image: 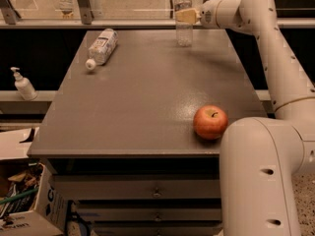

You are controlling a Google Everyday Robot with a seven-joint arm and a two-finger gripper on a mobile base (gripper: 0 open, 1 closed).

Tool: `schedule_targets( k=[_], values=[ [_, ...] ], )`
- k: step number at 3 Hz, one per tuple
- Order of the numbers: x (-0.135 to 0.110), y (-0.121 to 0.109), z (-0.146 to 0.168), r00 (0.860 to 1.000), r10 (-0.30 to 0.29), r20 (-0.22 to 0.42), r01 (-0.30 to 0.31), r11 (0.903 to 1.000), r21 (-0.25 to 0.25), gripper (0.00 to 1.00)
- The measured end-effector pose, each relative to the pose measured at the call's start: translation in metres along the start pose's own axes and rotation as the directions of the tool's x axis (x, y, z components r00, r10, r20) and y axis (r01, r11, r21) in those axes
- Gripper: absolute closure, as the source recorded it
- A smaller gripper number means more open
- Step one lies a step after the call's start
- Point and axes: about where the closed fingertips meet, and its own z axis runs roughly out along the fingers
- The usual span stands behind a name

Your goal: Knock water bottle over

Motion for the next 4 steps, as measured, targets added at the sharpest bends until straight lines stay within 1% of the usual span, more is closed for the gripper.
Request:
schedule_targets(
  k=[1,2,3,4],
  values=[
    [-0.003,0.006,-0.02,1.0,0.003,-0.013,-0.003,0.9994,-0.035,0.88],
    [-0.019,0.025,-0.044,0.999,-0.03,-0.014,0.028,0.9946,-0.1,1.0],
    [-0.03,0.056,-0.068,0.99,-0.133,-0.046,0.121,0.9728,-0.198,1.0],
    [-0.023,0.092,-0.09,0.952,-0.29,-0.099,0.244,0.9123,-0.329,1.0]
  ],
)
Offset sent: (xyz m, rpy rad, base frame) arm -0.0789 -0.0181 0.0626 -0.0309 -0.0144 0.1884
